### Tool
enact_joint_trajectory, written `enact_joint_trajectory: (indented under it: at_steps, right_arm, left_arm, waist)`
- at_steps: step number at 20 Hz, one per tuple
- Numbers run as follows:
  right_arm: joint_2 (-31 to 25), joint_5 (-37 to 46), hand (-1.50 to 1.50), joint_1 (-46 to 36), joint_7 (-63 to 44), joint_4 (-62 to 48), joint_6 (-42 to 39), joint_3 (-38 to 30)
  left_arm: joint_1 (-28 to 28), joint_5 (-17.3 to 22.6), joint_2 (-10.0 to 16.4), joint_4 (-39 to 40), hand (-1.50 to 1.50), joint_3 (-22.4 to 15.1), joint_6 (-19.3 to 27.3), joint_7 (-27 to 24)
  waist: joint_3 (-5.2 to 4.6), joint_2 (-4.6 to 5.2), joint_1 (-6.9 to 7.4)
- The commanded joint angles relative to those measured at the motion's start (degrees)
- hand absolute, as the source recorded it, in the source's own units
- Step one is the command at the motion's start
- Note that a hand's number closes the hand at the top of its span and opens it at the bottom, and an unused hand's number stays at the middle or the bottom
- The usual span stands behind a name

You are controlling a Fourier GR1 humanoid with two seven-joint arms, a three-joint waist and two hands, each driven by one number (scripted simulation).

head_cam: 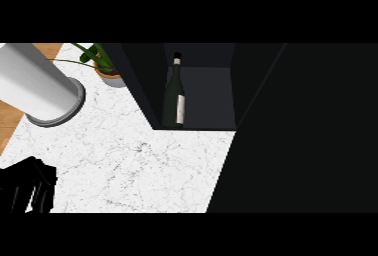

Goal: Pick up the wine, place it into the cabinet and close the cabinet

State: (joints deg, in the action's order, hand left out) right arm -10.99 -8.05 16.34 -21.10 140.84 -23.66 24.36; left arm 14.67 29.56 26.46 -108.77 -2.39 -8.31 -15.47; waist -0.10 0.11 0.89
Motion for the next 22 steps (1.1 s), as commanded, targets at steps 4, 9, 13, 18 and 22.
enact_joint_trajectory:
  at_steps: [4, 9, 13, 18, 22]
  right_arm:
    - [9.2, -2.6, 1.5, -13.5, -7.0, -5.0, 4.3, 9.4]
    - [10.7, -5.5, 1.5, -25.8, -11.0, -10.1, 12.1, 9.7]
    - [10.9, -7.2, 1.5, -39.0, -13.4, -15.8, 23.4, 11.0]
    - [11.0, -12.5, 1.5, -53.7, -11.1, -26.0, 33.7, 9.3]
    - [11.0, -17.2, 1.5, -63.8, -8.6, -35.3, 38.9, 6.3]
  left_arm:
    - [-0.1, 1.2, 1.0, -0.1, 1.5, 1.4, -2.1, 1.5]
    - [-0.7, 3.8, 1.8, 3.7, 1.5, 4.6, -5.6, 0.0]
    - [3.0, 3.1, 0.9, -0.9, 1.5, 4.6, -6.0, 1.0]
    - [1.2, 0.8, -1.5, -2.5, 1.5, 3.1, -3.3, 3.4]
    - [2.2, 2.0, -1.2, -2.7, 1.5, 4.9, -5.1, 4.0]
  waist:
    - [-0.01, 0.04, 0.6]
    - [-0.06, 0.06, 0.73]
    - [0.02, -0.15, 0.39]
    - [0.06, -0.11, 0.24]
    - [0.06, -0.13, 0.47]
